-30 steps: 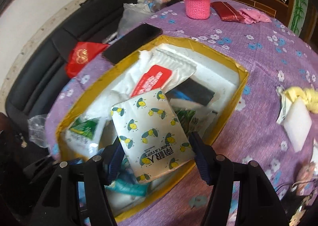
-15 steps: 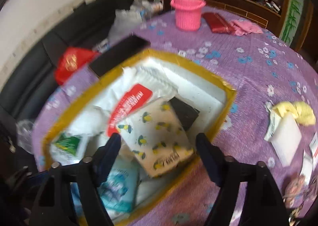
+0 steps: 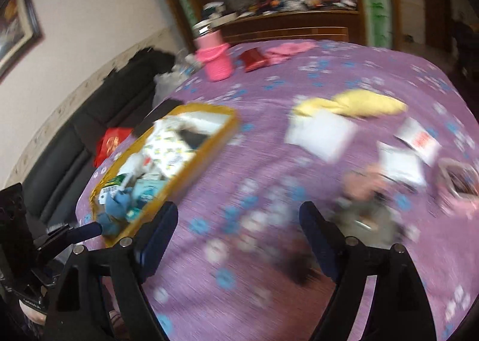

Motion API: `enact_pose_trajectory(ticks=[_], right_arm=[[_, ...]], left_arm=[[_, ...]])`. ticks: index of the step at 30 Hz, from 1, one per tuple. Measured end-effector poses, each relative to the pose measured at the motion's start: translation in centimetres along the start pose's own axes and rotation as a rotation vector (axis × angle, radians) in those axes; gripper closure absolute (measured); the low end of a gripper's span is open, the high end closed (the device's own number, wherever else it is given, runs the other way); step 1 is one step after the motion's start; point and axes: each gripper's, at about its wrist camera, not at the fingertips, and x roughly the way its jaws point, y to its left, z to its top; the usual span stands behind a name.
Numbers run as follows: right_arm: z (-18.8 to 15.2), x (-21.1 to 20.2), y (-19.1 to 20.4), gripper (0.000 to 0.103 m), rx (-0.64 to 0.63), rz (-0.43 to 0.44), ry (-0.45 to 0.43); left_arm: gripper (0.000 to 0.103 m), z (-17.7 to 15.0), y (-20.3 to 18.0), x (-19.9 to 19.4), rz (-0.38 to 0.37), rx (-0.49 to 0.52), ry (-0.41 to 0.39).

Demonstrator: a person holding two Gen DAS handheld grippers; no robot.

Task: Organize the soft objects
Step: 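Lower the tissue pack and blue cloth into the foam box and open both tools, then grasp the white foam sheet with the left tool while the right tool grasps the yellow towel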

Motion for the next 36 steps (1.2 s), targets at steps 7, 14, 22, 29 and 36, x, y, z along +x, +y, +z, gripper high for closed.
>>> enact_pose_trajectory(ticks=[7,14,22,29,36], right_arm=[[-2.1,-6.0,-11.4,0.019,0.201,-0.151,-0.077],[-2.8,-9.4,-19.3,0.018,0.375,-0.206,-0.138],[0.6,-8.4,-21.7,0.018,0.388,-0.189,-0.172],[6.7,-4.7,-22.5,0.015,0.401,-0.108,-0.246],[5.4,-1.4,-23.8,0.015,0.361,-0.121,-0.2]], left_arm=[[0.01,-0.1,-6.6,5.2,-0.067,0.137,0.124],[0.01,0.1,-8.0,12.2,0.051,0.145,0.238],[0.001,-0.5,-7.7,12.8,0.064,0.109,0.23],[0.001,-1.7,-8.7,13.3,0.101,0.235,0.207],[0.001,2.6,-9.6,12.6,0.1,0.209,0.189]])
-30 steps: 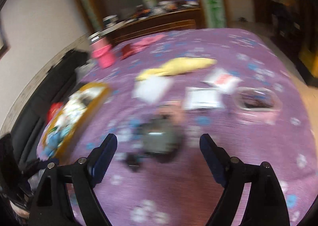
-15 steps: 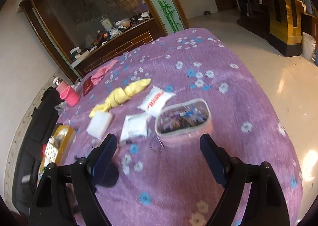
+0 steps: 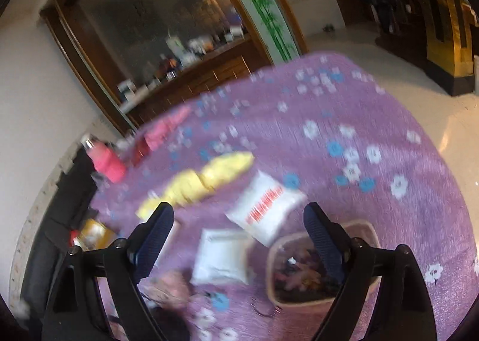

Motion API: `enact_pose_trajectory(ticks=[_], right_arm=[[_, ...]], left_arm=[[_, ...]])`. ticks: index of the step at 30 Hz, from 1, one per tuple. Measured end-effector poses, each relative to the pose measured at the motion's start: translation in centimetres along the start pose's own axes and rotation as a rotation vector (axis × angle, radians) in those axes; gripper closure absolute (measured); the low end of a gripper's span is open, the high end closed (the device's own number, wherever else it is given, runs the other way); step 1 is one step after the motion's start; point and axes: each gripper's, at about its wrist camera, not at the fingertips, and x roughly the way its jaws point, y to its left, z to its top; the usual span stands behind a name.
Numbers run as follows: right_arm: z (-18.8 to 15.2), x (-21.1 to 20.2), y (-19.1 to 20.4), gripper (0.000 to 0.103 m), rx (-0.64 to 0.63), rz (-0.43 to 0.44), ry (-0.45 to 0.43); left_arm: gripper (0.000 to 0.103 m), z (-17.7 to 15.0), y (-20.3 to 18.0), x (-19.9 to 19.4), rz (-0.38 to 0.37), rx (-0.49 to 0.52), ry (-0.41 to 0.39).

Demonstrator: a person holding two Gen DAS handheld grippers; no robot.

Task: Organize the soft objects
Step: 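Grasp the white foam sheet with the left tool while the right tool grasps the yellow towel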

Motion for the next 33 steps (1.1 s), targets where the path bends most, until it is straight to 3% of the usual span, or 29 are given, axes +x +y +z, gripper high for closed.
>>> enact_pose_trajectory(ticks=[3,6,10,15,18,22,28,33], right_arm=[[0.0,0.2,-0.5,0.015,0.023,0.027,0.017],[0.2,0.5,0.1,0.015,0.033,0.059,0.049],[0.5,2.5,2.9,0.015,-0.016,0.115,0.193],[1.6,5.4,5.5,0.015,-0.061,0.102,0.327],[2.2,6.3,6.0,0.015,-0.083,0.044,0.332],[2.9,6.6,5.6,0.015,-0.053,0.038,0.332],[3.8,5.3,2.8,0.015,-0.058,-0.065,0.315],[3.9,6.0,0.6,0.015,-0.063,-0.117,0.344]], left_arm=[[0.001,3.9,0.8,-0.1,0.046,-0.007,-0.06],[0.001,7.0,1.5,0.9,0.038,-0.038,-0.073],[0.001,10.4,1.8,3.1,0.022,-0.031,-0.053],[0.001,12.4,1.7,6.2,0.031,0.037,-0.024],[0.001,13.2,1.9,7.7,0.039,0.058,-0.017],[0.001,14.2,2.0,9.3,0.043,0.093,-0.016],[0.001,15.4,1.5,11.8,0.036,0.129,-0.008],[0.0,15.4,0.3,15.5,0.149,0.187,0.075]])
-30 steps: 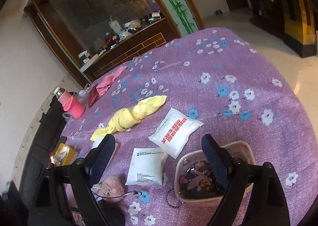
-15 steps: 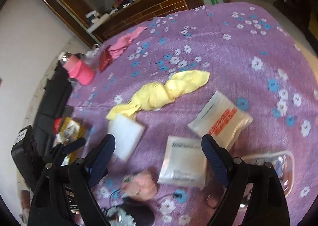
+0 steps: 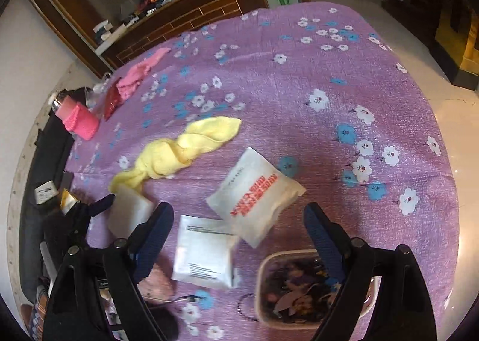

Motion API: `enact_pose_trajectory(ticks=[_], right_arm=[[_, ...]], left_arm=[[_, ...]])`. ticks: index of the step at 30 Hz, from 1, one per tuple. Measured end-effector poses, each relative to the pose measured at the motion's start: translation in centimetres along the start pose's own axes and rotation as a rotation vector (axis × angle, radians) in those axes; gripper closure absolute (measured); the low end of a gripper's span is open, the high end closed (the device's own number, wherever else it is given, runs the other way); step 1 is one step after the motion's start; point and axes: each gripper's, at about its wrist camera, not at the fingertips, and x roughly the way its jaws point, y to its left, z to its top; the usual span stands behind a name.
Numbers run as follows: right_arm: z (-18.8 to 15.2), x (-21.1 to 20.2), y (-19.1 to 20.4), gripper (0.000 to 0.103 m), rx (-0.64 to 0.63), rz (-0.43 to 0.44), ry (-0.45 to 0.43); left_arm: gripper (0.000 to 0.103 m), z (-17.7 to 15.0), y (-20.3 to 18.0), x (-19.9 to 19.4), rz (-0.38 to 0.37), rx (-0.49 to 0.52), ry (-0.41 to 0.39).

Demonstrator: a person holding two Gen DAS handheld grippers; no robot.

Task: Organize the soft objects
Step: 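Grasp the white foam sheet with the left tool while the right tool grasps the yellow towel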

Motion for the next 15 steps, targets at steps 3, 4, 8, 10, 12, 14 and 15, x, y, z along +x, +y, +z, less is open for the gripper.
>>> enact_pose_trajectory(ticks=[3,4,8,10,12,14,15], right_arm=[[0.2,1.4,0.4,0.015,-0.038,-0.028,0.034],[0.2,1.6,0.7,0.015,-0.05,-0.037,0.034],[0.7,2.6,2.5,0.015,-0.083,-0.003,0.049],[1.0,3.4,3.5,0.015,-0.083,0.032,0.073],[1.4,4.4,4.5,0.015,-0.075,0.064,0.102],[1.8,5.3,5.5,0.015,-0.055,0.098,0.135],[2.1,5.8,5.8,0.015,-0.041,0.117,0.153]], left_arm=[[0.024,0.1,0.4,-0.4,-0.005,-0.019,0.003],[0.032,0.1,0.5,-0.8,-0.004,-0.016,-0.001],[0.032,-0.1,1.5,-2.1,-0.059,-0.045,0.0],[0.032,-0.6,2.1,-2.8,-0.079,-0.07,-0.008],[0.032,-1.1,2.4,-3.3,-0.09,-0.084,-0.013],[0.033,-1.8,2.8,-4.0,-0.119,-0.107,-0.016],[0.033,-2.1,3.0,-4.3,-0.131,-0.12,-0.015]])
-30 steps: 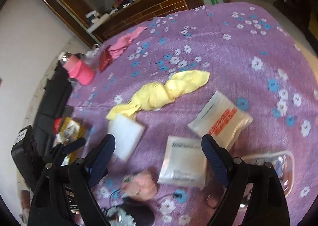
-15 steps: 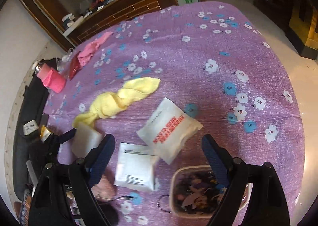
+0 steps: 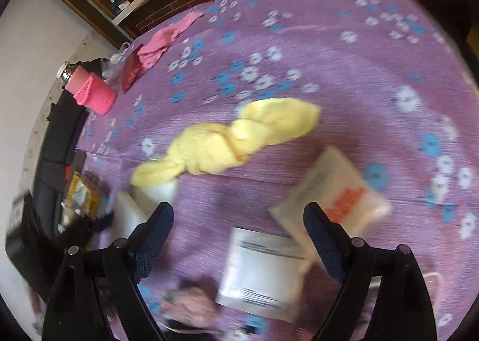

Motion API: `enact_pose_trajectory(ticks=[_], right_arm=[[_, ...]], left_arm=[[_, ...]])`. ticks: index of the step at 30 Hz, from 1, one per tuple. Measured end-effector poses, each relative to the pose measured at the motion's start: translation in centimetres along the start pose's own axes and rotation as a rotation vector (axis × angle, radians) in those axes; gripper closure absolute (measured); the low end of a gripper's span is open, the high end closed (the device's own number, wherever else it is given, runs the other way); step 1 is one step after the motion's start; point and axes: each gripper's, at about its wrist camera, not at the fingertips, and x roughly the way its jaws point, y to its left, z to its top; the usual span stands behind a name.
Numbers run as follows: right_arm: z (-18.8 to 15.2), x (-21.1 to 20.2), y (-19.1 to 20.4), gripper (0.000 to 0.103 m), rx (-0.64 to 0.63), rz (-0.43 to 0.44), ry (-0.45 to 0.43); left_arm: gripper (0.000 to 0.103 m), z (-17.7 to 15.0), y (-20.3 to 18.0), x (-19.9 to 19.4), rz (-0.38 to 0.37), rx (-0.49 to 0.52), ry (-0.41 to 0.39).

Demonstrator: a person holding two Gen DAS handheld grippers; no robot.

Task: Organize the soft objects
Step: 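Grasp the white foam sheet with the left tool while the right tool grasps the yellow towel, then carry the foam sheet and yellow towel into the foam box and open both tools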

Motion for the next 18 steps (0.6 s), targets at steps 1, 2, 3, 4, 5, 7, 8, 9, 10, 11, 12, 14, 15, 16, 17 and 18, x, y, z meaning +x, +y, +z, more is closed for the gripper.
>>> enact_pose_trajectory(ticks=[1,2,3,4,5,7,8,9,10,11,12,14,15,16,17,18], right_arm=[[0.5,0.6,0.2,0.015,0.029,0.028,0.016],[0.9,1.0,0.6,0.015,0.056,0.045,0.021],[1.5,1.5,0.8,0.015,0.082,0.061,0.023],[2.0,1.9,1.0,0.015,0.104,0.069,0.025],[2.6,2.6,1.2,0.015,0.139,0.076,0.027],[3.7,3.9,1.7,0.015,0.194,0.083,0.044],[4.1,4.9,2.0,0.015,0.222,0.065,0.057],[4.4,5.5,2.2,0.016,0.234,0.033,0.064],[4.5,6.3,2.5,0.029,0.239,-0.029,0.068],[4.5,6.6,2.9,0.04,0.225,-0.071,0.059],[4.5,6.5,3.2,0.041,0.212,-0.085,0.043],[3.9,5.7,3.7,0.045,0.194,-0.092,0.008],[3.6,5.0,3.9,0.046,0.182,-0.091,-0.012],[3.3,4.5,4.0,0.046,0.173,-0.087,-0.026],[2.9,3.6,4.2,0.046,0.161,-0.08,-0.044],[2.6,2.7,4.3,0.046,0.15,-0.073,-0.062]], left_arm=[[0.033,-0.3,0.2,-0.4,-0.013,-0.014,0.0],[0.033,-0.6,0.3,-0.7,-0.02,-0.024,0.0],[0.033,-0.9,0.5,-1.1,-0.024,-0.033,-0.002],[0.033,-1.2,0.5,-1.3,-0.029,-0.039,-0.001],[0.033,-1.5,0.6,-1.5,-0.037,-0.046,0.002],[0.033,-1.9,0.9,-1.7,-0.042,-0.055,0.003],[0.033,-2.1,1.0,-1.7,-0.044,-0.057,0.004],[0.033,-2.3,1.1,-1.8,-0.045,-0.06,0.005],[0.033,-2.4,1.3,-1.8,-0.045,-0.067,0.006],[0.033,-2.6,1.5,-1.9,-0.052,-0.075,0.007],[0.033,-2.9,1.5,-2.1,-0.057,-0.081,0.005],[0.033,-3.3,1.8,-2.8,-0.065,-0.09,-0.004],[0.033,-3.6,1.9,-3.3,-0.071,-0.093,-0.011],[0.033,-3.8,2.1,-3.6,-0.075,-0.096,-0.017],[0.033,-4.0,2.2,-4.3,-0.083,-0.105,-0.029],[0.033,-4.3,2.4,-4.9,-0.094,-0.115,-0.041]])
